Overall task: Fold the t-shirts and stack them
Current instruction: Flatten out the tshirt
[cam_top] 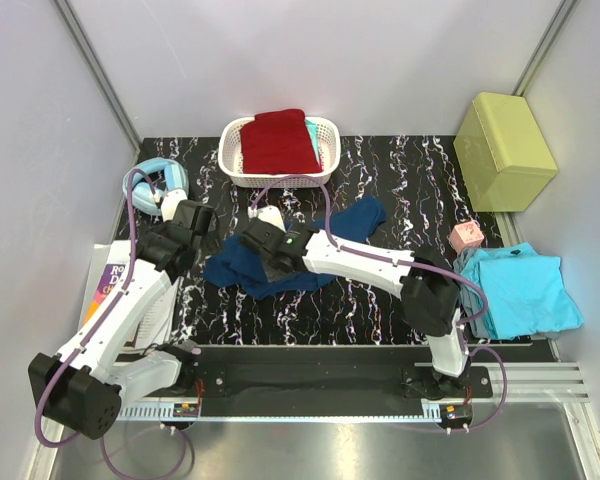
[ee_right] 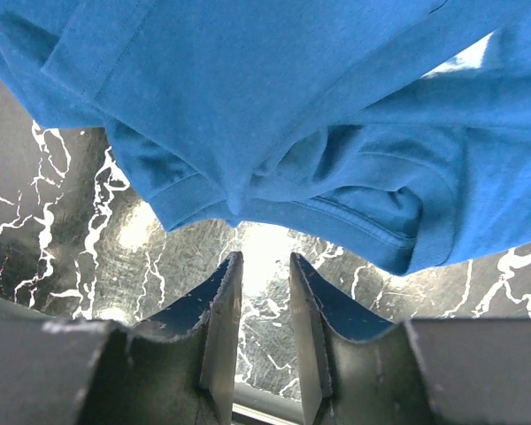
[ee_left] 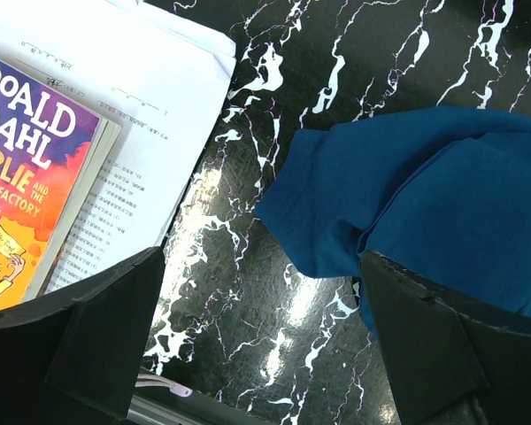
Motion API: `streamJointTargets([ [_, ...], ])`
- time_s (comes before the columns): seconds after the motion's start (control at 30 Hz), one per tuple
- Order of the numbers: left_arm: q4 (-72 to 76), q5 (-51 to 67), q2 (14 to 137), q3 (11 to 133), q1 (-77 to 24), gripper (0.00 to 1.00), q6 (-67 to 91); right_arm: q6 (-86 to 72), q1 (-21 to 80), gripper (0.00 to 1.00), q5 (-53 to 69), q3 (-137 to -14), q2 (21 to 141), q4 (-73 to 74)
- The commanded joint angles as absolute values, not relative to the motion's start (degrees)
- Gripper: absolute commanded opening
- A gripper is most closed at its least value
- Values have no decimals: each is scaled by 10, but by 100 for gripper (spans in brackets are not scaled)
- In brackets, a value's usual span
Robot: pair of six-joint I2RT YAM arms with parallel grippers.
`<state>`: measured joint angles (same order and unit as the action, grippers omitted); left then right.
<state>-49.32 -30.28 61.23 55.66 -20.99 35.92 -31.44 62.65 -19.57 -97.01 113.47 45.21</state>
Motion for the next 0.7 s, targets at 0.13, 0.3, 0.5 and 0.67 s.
streamJointTargets([
  [0.13,-469,-301,611,554,-207,98,360,-330,635,38,-160,-984,1171,439],
  [0.3,-468,-299,612,554,-207,98,359,-326,637,38,-148,-1007,1194,432],
  [0.5,-470,-300,608,551,-207,98,357,-315,637,39,-145,-1041,1218,432],
  [0.67,-469,-301,606,548,-207,98,356,-305,636,39,-147,-1063,1236,432],
])
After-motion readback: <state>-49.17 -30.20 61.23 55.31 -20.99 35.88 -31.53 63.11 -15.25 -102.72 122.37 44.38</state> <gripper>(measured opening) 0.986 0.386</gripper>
